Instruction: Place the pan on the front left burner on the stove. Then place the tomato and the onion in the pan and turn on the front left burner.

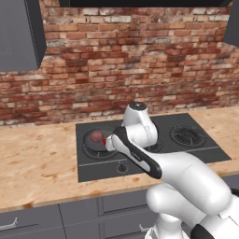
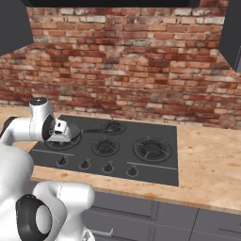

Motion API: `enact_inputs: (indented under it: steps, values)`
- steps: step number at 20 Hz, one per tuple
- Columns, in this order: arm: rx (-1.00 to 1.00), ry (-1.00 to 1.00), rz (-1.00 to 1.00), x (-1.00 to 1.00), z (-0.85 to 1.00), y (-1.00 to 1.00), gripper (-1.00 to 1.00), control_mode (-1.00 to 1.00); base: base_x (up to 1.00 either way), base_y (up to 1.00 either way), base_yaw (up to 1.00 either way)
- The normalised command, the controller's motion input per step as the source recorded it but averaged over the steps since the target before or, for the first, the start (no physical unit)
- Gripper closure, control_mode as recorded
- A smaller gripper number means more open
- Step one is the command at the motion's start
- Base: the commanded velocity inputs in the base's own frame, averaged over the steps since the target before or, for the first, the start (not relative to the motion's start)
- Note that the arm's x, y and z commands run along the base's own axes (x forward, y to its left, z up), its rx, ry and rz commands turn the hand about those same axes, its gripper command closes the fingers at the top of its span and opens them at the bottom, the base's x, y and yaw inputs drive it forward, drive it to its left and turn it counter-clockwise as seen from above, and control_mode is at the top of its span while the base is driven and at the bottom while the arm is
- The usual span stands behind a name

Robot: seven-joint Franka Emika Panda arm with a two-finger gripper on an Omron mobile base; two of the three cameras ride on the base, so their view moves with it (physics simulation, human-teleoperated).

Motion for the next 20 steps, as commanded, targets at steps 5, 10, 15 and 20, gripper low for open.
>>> enact_inputs:
  steps: [5,10,15,20]
  values:
    - [0.0,0.12,-0.06,0.0,-0.07,-0.01,-1.0,-1.0,0.0,0.0,0.0]
    - [0.0,0.1,-0.05,0.0,-0.23,-0.01,-1.0,-1.0,0.0,0.0,0.0]
    - [0.0,0.01,-0.02,0.0,-0.26,0.0,-1.0,-1.0,0.0,0.0,0.0]
    - [0.0,0.0,0.0,0.0,-0.31,0.0,-1.0,-1.0,0.0,0.0,0.0]
